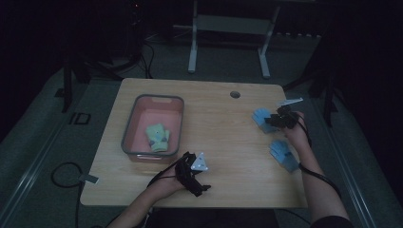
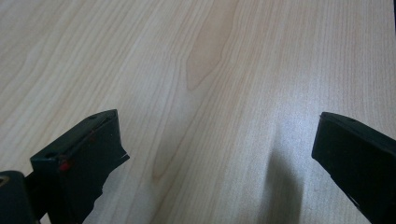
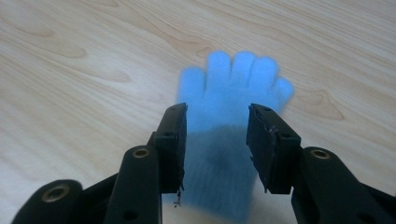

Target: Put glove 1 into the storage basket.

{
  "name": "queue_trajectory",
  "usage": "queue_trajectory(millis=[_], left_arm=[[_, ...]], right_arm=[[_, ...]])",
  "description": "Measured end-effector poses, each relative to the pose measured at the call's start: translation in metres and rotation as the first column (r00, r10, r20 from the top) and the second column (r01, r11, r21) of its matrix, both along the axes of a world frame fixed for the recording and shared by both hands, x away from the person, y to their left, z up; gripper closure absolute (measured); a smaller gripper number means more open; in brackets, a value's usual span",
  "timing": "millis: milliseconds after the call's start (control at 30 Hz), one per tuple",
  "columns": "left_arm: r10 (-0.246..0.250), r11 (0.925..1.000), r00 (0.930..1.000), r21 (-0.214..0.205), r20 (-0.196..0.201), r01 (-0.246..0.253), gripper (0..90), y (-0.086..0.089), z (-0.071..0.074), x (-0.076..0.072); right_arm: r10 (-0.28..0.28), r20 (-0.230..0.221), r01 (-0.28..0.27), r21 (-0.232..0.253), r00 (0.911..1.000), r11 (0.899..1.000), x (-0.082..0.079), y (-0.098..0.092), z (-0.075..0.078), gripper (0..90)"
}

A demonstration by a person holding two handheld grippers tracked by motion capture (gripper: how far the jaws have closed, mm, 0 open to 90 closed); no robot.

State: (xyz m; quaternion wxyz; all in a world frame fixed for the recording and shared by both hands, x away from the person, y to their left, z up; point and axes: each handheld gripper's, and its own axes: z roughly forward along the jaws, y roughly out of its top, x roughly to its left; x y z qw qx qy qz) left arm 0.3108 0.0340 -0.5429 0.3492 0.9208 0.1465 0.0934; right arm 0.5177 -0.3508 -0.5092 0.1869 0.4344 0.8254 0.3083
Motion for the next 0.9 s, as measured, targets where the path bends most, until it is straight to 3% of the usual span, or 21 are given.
queue_trajectory(millis=[133,333,500,633,800,900], left_arm=[[-0.004,1.0000,1.0000,0.009,-0.006,0.004,1.8,0.001,-0.004,0.000],[0.000,1.0000,0.9999,0.008,-0.015,0.000,1.8,0.002,-0.007,0.000],[-0.003,0.9999,0.9998,0.016,-0.018,0.003,1.8,0.004,-0.009,-0.001],[-0.006,0.9999,0.9998,0.011,-0.019,0.007,1.8,0.004,-0.010,-0.002],[-0.006,1.0000,0.9999,0.007,-0.016,0.006,1.8,0.004,-0.010,-0.001],[-0.011,0.9998,0.9999,0.015,-0.001,0.011,1.8,0.005,-0.010,0.000]], right_arm=[[0.021,-0.002,-0.021,-0.027,0.9998,0.999,0.010,0.003,-0.007,57.4],[0.051,-0.025,-0.053,-0.109,0.9984,0.993,0.015,0.007,-0.026,58.0],[0.019,-0.052,-0.022,-0.039,0.9984,0.999,0.014,0.003,-0.028,70.1],[-0.006,-0.072,0.002,-0.049,0.9974,0.999,0.014,0.009,-0.027,81.2],[-0.076,-0.099,0.071,-0.053,0.9922,0.996,0.011,0.017,-0.020,85.6],[-0.093,-0.088,0.091,-0.028,0.9918,0.995,-0.001,0.025,-0.009,86.2]])
